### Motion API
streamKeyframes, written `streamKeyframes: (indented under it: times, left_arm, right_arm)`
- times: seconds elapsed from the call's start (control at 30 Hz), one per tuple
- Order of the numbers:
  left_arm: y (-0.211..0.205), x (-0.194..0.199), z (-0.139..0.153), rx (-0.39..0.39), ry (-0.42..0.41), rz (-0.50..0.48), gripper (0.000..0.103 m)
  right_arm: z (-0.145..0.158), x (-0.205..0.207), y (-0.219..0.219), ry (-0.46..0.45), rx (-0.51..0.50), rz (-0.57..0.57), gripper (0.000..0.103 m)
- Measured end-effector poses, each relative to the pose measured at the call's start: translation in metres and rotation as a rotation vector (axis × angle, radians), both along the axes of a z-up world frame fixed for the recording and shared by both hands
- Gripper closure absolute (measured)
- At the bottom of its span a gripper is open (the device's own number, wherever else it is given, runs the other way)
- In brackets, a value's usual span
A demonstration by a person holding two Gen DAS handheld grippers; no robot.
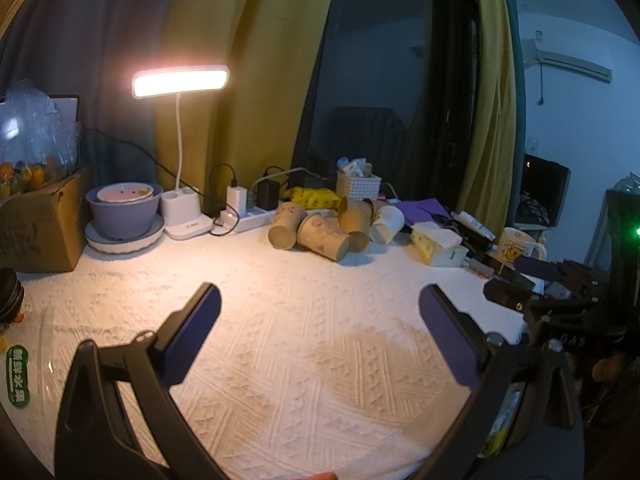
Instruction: Flip cup upright
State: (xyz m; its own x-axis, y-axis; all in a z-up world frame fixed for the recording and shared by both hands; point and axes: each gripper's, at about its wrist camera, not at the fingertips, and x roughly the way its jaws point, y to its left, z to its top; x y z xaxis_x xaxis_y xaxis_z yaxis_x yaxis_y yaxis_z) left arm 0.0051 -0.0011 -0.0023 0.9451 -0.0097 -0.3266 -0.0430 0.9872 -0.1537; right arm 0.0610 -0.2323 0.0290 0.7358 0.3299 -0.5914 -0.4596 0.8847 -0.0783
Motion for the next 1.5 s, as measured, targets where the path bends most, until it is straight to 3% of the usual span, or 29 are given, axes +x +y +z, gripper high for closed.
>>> streamKeyframes:
  times: [1.5]
  left_arm:
    - [-0.0009, -0.0034, 0.0002, 0.003, -0.009, -0.014, 0.003]
  right_arm:
    - [0.004, -0.0013, -0.004, -0.009, 0.002, -0.008, 0.023]
